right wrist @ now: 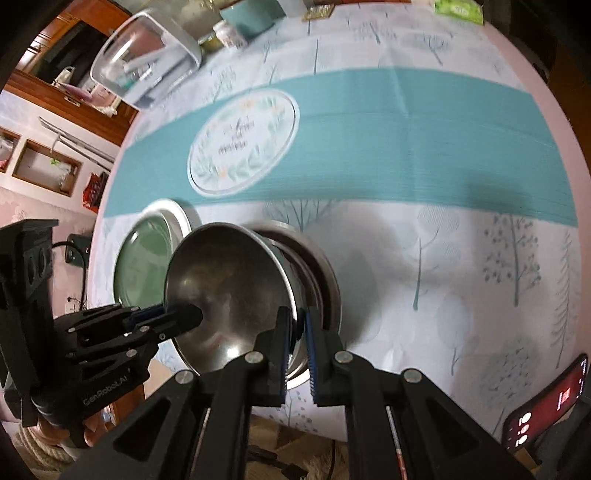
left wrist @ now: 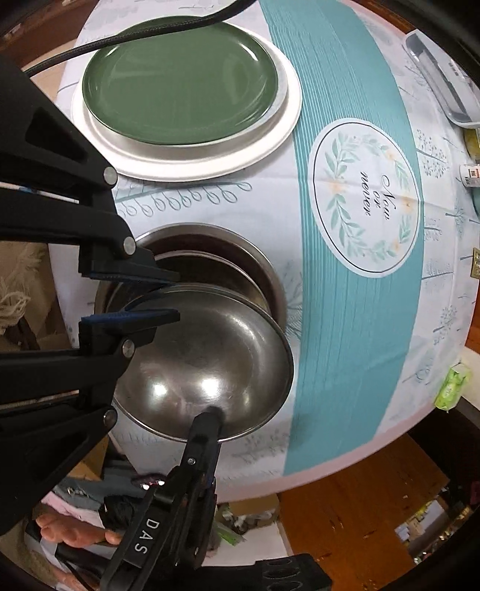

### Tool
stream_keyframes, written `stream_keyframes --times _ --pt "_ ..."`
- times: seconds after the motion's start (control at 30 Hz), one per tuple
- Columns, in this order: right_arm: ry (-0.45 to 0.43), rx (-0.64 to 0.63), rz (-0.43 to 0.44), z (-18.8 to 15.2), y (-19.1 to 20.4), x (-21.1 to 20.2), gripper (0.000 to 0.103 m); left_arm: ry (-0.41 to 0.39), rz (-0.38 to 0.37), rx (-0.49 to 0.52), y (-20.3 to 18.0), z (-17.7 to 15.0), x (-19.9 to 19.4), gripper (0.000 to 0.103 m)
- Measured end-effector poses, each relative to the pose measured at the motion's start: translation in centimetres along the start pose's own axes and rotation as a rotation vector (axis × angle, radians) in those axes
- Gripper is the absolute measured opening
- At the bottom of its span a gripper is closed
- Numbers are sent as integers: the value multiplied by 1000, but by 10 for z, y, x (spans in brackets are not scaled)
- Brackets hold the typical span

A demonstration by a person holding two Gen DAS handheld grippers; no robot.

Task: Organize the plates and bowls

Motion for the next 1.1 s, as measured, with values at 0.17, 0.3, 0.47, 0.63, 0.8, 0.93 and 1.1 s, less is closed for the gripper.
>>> stream_keyframes --times 0.17,0.3,0.47,0.63,0.8,0.93,1.1 --pt "11 -25 -22 -3 3 7 12 -19 38 22 0 1 1 29" --pt "-29 -60 -69 0 5 0 32 -56 58 23 4 4 -4 51" --pt "-60 -81 -70 4 8 -8 36 -81 50 -16 14 11 -16 59" --pt "-89 -87 -83 3 7 -14 36 -99 12 -45 23 17 -22 68" --pt "-152 -111 -82 3 10 -25 36 -157 -76 -97 29 22 -40 81" --pt "-190 -111 -36 2 11 -32 47 -199 -101 -122 34 23 -48 84" --pt "-192 -114 -33 0 8 -30 50 -204 -63 -101 39 15 -37 86"
Point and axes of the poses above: each gripper's, at about its wrist camera, not at the fingertips, and x roughly the way its jaws point, y to its left, z to its top, the point moved 5 cm from there along x, roughly the way its jaws point, and after that the axes turned 10 degrees about z, right-handed, at the moved point
